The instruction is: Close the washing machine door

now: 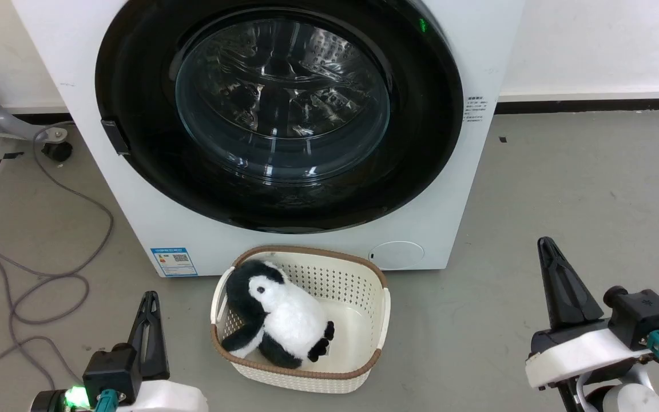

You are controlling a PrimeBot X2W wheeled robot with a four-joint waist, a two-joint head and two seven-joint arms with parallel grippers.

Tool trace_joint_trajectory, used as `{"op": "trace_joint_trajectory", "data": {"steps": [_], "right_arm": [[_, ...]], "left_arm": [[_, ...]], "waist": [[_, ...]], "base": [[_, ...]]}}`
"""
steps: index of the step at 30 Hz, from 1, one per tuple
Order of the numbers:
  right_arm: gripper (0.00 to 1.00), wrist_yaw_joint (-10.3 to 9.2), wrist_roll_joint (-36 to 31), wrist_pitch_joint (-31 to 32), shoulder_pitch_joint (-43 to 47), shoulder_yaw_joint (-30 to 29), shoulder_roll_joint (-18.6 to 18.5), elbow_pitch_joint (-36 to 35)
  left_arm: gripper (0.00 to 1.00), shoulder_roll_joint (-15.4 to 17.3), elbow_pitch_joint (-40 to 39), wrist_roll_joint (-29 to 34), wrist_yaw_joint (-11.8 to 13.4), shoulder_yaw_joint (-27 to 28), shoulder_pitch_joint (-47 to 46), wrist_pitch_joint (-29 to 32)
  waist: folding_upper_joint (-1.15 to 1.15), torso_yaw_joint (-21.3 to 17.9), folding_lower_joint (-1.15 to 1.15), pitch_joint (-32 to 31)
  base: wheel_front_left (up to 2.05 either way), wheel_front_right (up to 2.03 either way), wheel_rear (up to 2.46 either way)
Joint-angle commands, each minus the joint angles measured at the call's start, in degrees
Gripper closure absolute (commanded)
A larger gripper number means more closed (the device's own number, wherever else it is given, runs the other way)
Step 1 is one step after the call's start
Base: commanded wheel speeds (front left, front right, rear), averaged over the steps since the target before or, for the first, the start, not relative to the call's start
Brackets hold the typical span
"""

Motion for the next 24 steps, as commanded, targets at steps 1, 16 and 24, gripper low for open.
{"op": "trace_joint_trajectory", "data": {"steps": [1, 16, 24], "right_arm": [[1.00, -0.02, -0.44, 0.31, 1.20, 0.08, 0.11, -0.51], [1.00, -0.02, -1.26, 2.08, 2.02, 0.15, 0.16, -1.24], [1.00, -0.03, -1.70, 3.02, 2.45, 0.19, 0.18, -1.63]], "left_arm": [[1.00, -0.08, -0.09, 0.38, -0.27, 0.02, -0.84, 0.27], [1.00, -0.33, -0.13, 0.69, -1.46, 0.00, -1.31, 2.03], [1.00, -0.47, -0.16, 0.86, -2.09, -0.01, -1.56, 2.97]], "waist": [[0.00, 0.05, 0.00, -0.01], [0.00, 0.60, 0.00, -0.06], [0.00, 0.90, 0.00, -0.08]], "base": [[0.00, 0.00, 0.00], [0.00, 0.00, 0.00], [0.00, 0.00, 0.00]]}}
